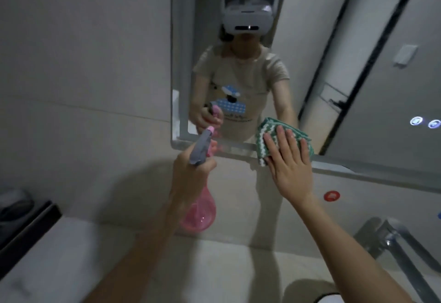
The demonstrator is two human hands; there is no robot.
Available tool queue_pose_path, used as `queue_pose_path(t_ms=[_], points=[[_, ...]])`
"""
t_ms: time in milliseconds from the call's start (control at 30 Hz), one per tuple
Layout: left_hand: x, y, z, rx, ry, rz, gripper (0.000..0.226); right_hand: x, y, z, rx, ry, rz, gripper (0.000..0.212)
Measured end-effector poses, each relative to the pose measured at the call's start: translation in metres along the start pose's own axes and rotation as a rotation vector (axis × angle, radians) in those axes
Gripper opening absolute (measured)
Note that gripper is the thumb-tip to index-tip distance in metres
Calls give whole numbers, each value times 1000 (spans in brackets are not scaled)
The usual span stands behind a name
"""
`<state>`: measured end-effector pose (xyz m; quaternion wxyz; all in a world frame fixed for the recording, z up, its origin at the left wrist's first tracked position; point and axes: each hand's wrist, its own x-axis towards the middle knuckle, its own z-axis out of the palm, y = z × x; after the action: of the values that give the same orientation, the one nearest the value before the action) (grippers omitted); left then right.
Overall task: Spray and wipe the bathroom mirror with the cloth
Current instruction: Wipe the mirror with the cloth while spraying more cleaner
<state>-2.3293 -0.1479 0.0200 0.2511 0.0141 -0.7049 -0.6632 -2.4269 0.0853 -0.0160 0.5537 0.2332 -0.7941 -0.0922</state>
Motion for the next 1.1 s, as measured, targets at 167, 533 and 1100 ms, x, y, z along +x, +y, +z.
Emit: queue_pose_path(t_ms=[167, 533, 1100], points=[[-34, 14, 25, 50, 24, -62, 7, -26, 38, -7, 12, -15, 38, 53], [-19, 22, 11, 53, -18, -21, 25, 33, -33, -3, 70, -27, 155, 58], [-7, 27, 13, 84, 50, 113, 11, 115, -14, -26, -58, 82, 0, 49]])
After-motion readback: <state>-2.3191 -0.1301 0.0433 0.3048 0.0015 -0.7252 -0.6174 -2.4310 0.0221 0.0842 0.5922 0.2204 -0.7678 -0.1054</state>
